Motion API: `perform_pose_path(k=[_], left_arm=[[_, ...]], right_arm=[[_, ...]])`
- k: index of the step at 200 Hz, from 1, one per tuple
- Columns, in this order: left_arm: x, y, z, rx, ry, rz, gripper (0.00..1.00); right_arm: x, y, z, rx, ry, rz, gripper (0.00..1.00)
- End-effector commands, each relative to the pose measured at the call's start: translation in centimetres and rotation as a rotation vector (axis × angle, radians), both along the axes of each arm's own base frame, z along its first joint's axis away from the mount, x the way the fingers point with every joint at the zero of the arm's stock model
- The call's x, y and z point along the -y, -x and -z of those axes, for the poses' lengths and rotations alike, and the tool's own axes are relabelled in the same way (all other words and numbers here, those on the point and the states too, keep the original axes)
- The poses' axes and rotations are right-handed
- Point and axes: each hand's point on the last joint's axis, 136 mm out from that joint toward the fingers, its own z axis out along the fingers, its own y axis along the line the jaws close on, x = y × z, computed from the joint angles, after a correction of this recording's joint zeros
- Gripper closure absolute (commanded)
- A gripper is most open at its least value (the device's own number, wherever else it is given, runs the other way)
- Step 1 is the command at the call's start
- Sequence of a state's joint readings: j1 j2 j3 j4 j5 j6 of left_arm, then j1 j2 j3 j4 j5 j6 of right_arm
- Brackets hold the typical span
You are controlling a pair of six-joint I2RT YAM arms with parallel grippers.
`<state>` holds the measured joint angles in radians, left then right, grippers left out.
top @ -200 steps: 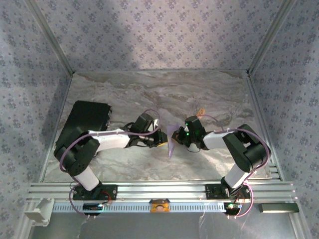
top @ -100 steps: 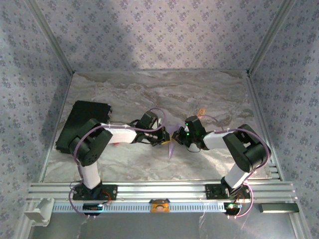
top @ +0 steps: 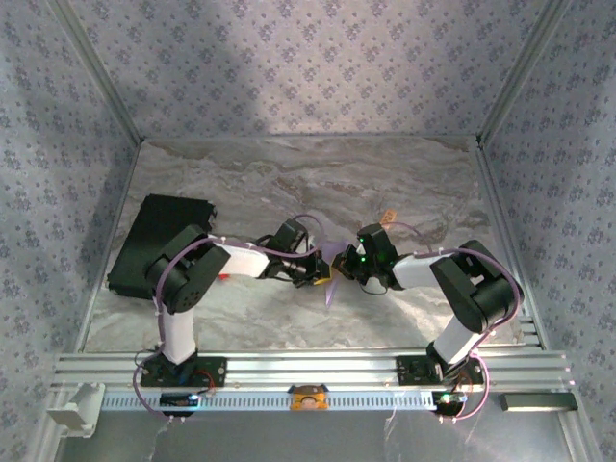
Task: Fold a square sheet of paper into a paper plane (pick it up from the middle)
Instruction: Fold the wing for the fifth time at the center of the table.
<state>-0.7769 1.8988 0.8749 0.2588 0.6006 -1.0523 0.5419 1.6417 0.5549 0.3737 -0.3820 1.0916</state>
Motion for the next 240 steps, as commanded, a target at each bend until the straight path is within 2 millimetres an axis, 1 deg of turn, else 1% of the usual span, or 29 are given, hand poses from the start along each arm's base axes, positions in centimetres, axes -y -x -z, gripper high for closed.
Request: perform_pose_path(k=[1,29,50,61,84,103,117,136,159,190,226,240], left_arm=[[0.0,1.0,1.2,-0.032,-0.021,0.021,0.99],[-0.9,1.6,2.0,-0.035,-0.082,0.037,1.00],[-1.5,2.0,2.6,-0.032,-0.127,0.060,1.00],[-1.8,2.2,2.8,-0.029,-0.144,0.074,1.00],[-2.0,2.5,3.2,-0.020,-0.163,0.110,1.00],[-2.0,2.7,3.0,-0.009,-0.163,0.148,1.00],[-2.1,2.8,3.0,0.000,-0.174,0.177,1.00],[-2.3,2.9,2.9,0.003,-0.186,0.205,1.00],[-2.2,2.9,2.7,0.006,-0.178,0.220,1.00],[-2.2,2.6,2.5,0.008,-0.174,0.215,1.00],[-2.3,2.4,2.4,0.014,-0.174,0.198,1.00],[-2.3,2.4,2.4,0.015,-0.172,0.197,1.00]], right_arm=[[1.2,1.8,2.3,-0.085,0.061,-0.006,0.94],[1.1,1.4,1.4,-0.055,0.054,-0.023,0.93],[1.4,0.7,-0.2,0.000,0.059,-0.052,0.93],[2.0,0.3,-1.1,0.023,0.076,-0.066,0.92],[4.0,-0.2,-2.7,0.068,0.116,-0.068,0.91],[4.6,-0.3,-4.0,0.109,0.106,-0.102,0.91],[4.4,-0.1,-4.6,0.133,0.100,-0.143,0.91],[3.1,0.4,-5.2,0.159,0.077,-0.207,0.91],[1.4,1.0,-5.3,0.172,0.071,-0.279,0.91],[-0.1,1.0,-3.9,0.146,0.106,-0.322,0.92],[-0.3,0.6,-2.1,0.113,0.132,-0.320,0.93],[0.0,0.5,-1.1,0.090,0.144,-0.308,0.93]])
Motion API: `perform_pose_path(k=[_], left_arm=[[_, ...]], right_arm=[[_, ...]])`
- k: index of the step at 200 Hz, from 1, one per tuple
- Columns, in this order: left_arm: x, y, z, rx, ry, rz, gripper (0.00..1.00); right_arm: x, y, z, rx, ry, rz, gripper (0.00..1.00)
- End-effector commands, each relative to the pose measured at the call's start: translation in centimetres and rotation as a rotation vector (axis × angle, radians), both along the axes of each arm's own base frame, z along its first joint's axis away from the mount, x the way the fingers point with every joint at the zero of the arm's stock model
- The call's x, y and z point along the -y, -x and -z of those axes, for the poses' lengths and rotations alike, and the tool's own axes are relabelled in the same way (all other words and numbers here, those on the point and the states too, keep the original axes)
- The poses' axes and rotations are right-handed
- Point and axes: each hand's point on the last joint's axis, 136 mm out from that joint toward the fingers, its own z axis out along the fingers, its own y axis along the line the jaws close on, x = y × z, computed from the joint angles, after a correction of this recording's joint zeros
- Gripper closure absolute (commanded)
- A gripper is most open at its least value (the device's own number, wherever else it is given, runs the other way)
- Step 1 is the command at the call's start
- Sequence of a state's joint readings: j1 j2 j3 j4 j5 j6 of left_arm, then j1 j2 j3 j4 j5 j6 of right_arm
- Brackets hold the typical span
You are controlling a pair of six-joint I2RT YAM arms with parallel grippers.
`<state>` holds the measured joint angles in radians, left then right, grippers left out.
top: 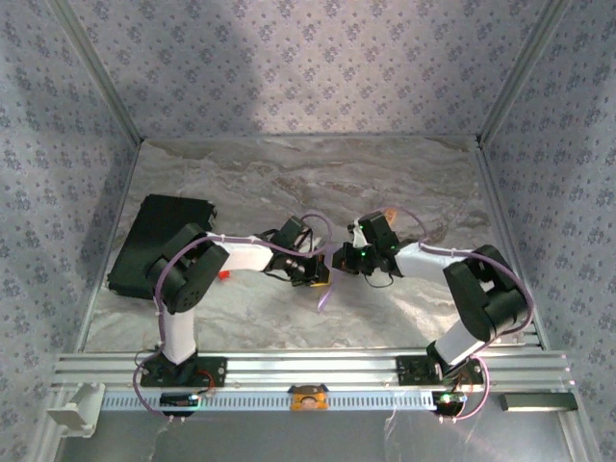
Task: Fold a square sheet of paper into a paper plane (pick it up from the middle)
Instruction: Fold the wing for the fifth time at the center of the table.
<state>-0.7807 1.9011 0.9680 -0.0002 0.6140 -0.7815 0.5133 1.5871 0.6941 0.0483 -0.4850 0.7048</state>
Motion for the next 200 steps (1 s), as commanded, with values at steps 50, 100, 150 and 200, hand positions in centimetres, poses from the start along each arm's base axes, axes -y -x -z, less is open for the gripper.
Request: perform_pose_path(k=[50,100,150,200], left_arm=[[-2.0,1.5,2.6,-0.069,-0.102,0.005,1.00],[-2.4,1.9,3.4,-0.085,-0.126,0.013,1.00],[-2.5,2.1,3.6,-0.090,-0.133,0.017,1.00],[-2.4,2.0,3.4,-0.088,-0.129,0.017,1.00]], right_arm=[[2.1,-1.4,3.1,-0.029,0.050,0.067,0.93],[3.4,-3.1,3.0,-0.025,0.056,0.102,0.93],[5.0,-4.8,3.2,-0.029,0.069,0.142,0.93],[6.6,-6.5,3.4,-0.031,0.068,0.198,0.92]])
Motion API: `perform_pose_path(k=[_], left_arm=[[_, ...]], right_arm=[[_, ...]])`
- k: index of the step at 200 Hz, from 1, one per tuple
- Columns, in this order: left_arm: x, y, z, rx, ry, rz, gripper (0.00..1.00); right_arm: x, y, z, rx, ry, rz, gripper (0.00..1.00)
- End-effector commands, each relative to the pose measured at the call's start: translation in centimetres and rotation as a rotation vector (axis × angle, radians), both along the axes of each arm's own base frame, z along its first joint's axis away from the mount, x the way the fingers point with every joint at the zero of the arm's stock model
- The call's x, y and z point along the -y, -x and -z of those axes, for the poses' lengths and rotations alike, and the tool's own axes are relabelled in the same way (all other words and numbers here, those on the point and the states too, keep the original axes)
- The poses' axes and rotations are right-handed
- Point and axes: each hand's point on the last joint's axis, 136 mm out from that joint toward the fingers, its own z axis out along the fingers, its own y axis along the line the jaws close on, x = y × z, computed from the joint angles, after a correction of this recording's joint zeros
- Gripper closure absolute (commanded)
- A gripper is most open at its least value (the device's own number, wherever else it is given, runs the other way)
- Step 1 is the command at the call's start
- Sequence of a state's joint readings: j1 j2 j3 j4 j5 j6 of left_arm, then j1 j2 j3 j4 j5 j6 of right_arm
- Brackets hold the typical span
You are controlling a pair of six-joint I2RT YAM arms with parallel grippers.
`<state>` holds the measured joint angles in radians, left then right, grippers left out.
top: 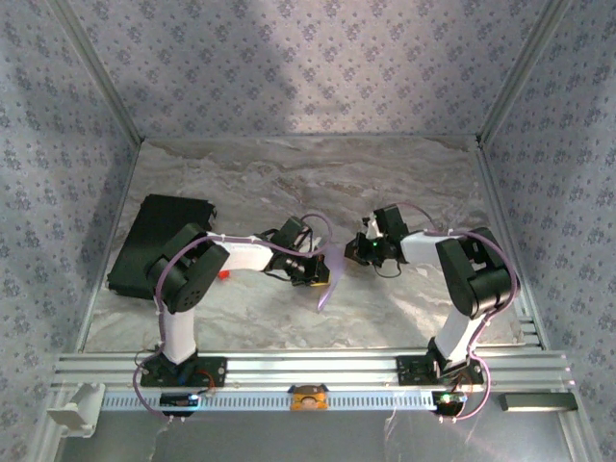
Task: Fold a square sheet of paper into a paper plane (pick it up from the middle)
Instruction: Fold the wing for the fifth time at the center of the table.
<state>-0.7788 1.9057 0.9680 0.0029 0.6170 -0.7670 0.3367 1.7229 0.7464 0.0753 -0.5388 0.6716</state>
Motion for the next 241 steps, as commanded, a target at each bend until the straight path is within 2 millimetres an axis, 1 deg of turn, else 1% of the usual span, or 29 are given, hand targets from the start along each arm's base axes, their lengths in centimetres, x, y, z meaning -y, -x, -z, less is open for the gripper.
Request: perform_pose_path(k=[1,48,60,77,87,97,111,125,137,158,187,200,217,241], left_arm=[[-2.4,2.1,3.3,-0.095,-0.132,0.007,1.00],[-2.5,2.2,3.5,-0.098,-0.136,0.007,1.00],[-2.5,2.2,3.5,-0.099,-0.137,0.008,1.00],[-2.5,2.2,3.5,-0.097,-0.136,0.010,1.00],[-2.5,2.1,3.4,-0.096,-0.136,0.008,1.00],[-2.5,2.1,3.4,-0.094,-0.136,0.009,1.00],[-2.4,2.0,3.3,-0.092,-0.134,0.007,1.00],[-2.4,1.9,3.3,-0.091,-0.135,0.005,1.00],[-2.3,1.9,3.2,-0.091,-0.132,0.008,1.00],[-2.3,1.8,3.2,-0.087,-0.134,0.006,1.00],[-2.2,1.7,3.2,-0.086,-0.131,0.001,1.00],[-2.2,1.7,3.1,-0.086,-0.128,0.002,1.00],[-1.9,1.6,2.7,-0.084,-0.116,0.001,1.00],[-1.1,1.2,0.9,-0.063,-0.066,0.001,1.00]], right_arm=[[2.5,-2.0,1.1,0.011,0.078,0.076,0.92],[4.0,-3.1,0.3,0.009,0.117,0.118,0.92],[4.1,-3.3,-0.3,0.020,0.109,0.122,0.92],[3.6,-3.3,-2.3,0.062,0.078,0.113,0.92],[3.4,-3.1,-3.7,0.093,0.079,0.111,0.91],[3.0,-2.7,-4.6,0.114,0.070,0.099,0.90],[2.6,-2.0,-5.1,0.128,0.069,0.089,0.90],[0.9,-1.0,-5.4,0.121,0.007,0.049,0.90],[-0.6,0.1,-5.1,0.092,-0.030,0.010,0.91],[-2.6,2.0,-4.0,0.050,-0.072,-0.022,0.92],[-4.0,4.0,-2.3,-0.023,-0.086,-0.049,0.93],[-4.0,4.6,-1.3,-0.050,-0.055,-0.059,0.93],[-3.3,5.2,0.4,-0.100,-0.012,-0.046,0.95],[-2.4,6.0,2.2,-0.141,0.029,-0.025,0.96]])
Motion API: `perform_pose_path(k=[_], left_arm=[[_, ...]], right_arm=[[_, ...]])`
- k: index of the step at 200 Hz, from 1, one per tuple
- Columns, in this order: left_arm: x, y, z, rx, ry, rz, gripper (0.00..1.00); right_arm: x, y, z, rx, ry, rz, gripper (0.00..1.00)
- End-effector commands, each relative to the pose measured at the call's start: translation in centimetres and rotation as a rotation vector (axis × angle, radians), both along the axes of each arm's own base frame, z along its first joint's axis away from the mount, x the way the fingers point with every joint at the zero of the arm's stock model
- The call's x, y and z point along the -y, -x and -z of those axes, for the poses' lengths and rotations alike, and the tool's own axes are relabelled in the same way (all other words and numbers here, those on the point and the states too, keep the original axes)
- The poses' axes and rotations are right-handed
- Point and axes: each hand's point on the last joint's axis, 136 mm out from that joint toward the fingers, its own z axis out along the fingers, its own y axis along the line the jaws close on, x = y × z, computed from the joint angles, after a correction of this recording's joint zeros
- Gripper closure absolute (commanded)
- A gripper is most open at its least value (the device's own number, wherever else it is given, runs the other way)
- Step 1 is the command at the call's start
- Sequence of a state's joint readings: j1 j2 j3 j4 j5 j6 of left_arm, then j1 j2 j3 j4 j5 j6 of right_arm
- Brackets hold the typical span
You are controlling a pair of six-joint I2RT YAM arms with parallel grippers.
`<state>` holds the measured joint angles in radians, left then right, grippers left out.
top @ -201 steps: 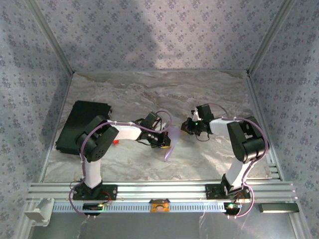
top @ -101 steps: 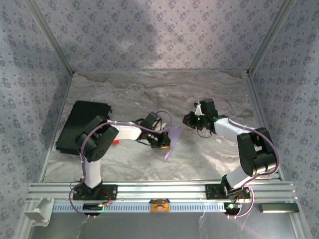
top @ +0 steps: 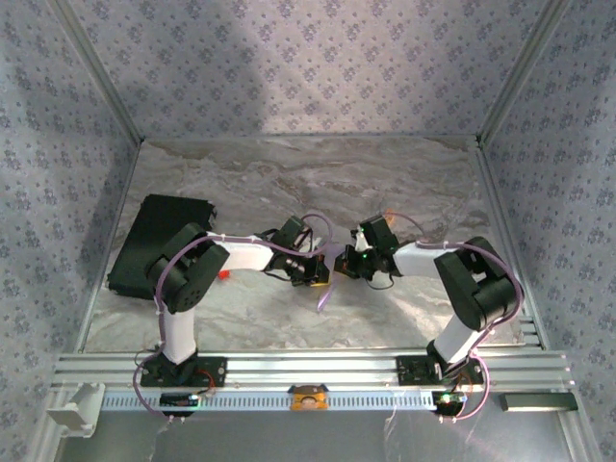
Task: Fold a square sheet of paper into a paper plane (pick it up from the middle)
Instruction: Fold the wing for the fifth time at the center of the table.
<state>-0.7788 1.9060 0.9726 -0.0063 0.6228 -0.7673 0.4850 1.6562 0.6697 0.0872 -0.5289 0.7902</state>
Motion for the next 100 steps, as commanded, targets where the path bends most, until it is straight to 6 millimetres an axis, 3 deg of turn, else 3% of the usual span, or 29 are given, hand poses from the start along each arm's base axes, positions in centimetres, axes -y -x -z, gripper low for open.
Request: perform_pose_path(k=[1,51,100], left_arm=[[-1.2,1.1,0.9,-0.054,-0.065,-0.002,1.00],[-1.6,0.6,-3.1,0.073,-0.081,-0.009,0.88],[-2.8,1.9,-3.7,0.347,-0.315,0.078,0.76]], right_arm=[[1.1,1.2,2.3,-0.070,0.054,0.031,0.96],[2.1,2.1,4.0,-0.109,0.072,0.116,0.97],[2.1,2.1,3.9,-0.110,0.059,0.171,0.97]])
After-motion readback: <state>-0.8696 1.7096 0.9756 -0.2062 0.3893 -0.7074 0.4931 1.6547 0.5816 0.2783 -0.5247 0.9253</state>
